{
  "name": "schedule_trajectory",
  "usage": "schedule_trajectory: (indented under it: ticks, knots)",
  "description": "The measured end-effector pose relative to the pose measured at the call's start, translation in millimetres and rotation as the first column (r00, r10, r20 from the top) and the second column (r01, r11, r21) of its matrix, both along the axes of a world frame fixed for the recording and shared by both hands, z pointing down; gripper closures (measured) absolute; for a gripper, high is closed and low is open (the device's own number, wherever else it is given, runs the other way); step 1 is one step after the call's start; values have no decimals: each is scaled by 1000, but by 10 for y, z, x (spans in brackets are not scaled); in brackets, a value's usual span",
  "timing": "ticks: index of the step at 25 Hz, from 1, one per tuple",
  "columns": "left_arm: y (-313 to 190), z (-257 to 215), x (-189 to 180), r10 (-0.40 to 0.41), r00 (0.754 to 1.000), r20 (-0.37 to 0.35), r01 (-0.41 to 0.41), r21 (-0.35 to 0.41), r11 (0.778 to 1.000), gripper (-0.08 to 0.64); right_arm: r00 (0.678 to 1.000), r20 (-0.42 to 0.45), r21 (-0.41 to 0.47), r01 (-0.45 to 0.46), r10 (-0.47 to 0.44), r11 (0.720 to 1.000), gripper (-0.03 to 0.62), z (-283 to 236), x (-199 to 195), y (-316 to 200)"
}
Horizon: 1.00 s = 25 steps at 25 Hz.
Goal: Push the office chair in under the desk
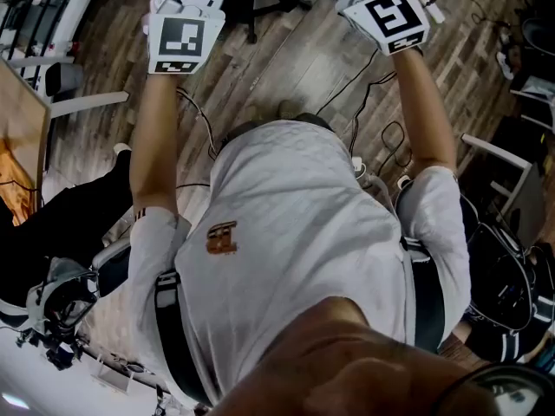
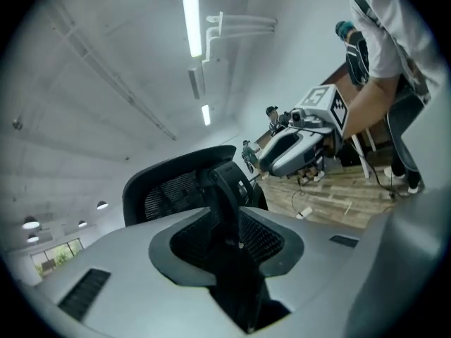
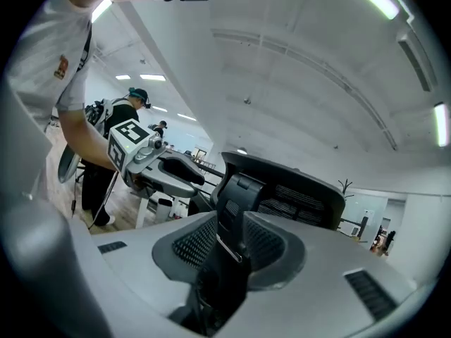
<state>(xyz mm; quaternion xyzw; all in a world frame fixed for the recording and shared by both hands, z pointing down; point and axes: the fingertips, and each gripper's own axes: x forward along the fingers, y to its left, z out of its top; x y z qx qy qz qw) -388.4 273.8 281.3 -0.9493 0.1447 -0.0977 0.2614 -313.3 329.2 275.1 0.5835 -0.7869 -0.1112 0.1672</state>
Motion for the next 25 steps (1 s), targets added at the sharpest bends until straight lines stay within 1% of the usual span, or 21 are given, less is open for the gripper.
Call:
schedule_trajectory:
  ticks: [3,5,6,7,9,11,13,15,18,23,25]
  knots:
    - [-100,135,-11,-22,995,96,12,106,994,413,995,-103,-35,-11,7,999,445,106,33,-74]
    - [-156,259,-18,-34,986,161,4,182,983,385,980,-199,-53,-26,15,998,406,202,48,-139]
    - [-186,335,6,-42,980,195,-2,217,976,369,967,-255,-60,-35,18,998,390,260,84,-177]
    - [-219,414,42,-52,972,228,-7,251,968,349,949,-314,-66,-44,21,997,376,323,134,-217]
    - [-291,553,114,-77,955,286,-17,314,949,306,899,-437,-76,-63,23,995,364,444,242,-300]
    - [-372,647,157,-107,940,325,-21,368,929,271,835,-550,-83,-77,19,994,356,547,323,-395]
    - [-461,703,182,-136,928,346,-22,415,910,257,772,-636,-87,-85,10,993,350,639,378,-504]
    - [-543,741,209,-161,920,358,-19,450,893,249,724,-690,-89,-94,7,992,347,720,431,-606]
    - [-633,769,282,-188,909,372,-15,481,876,244,670,-742,-88,-107,7,990,342,803,533,-714]
    - [-811,879,383,-220,883,414,-17,497,867,239,594,-805,-89,-120,-1,989,334,918,703,-891]
    - [-862,923,410,-236,872,428,-18,510,860,238,567,-824,-97,-121,-11,988,331,974,761,-943]
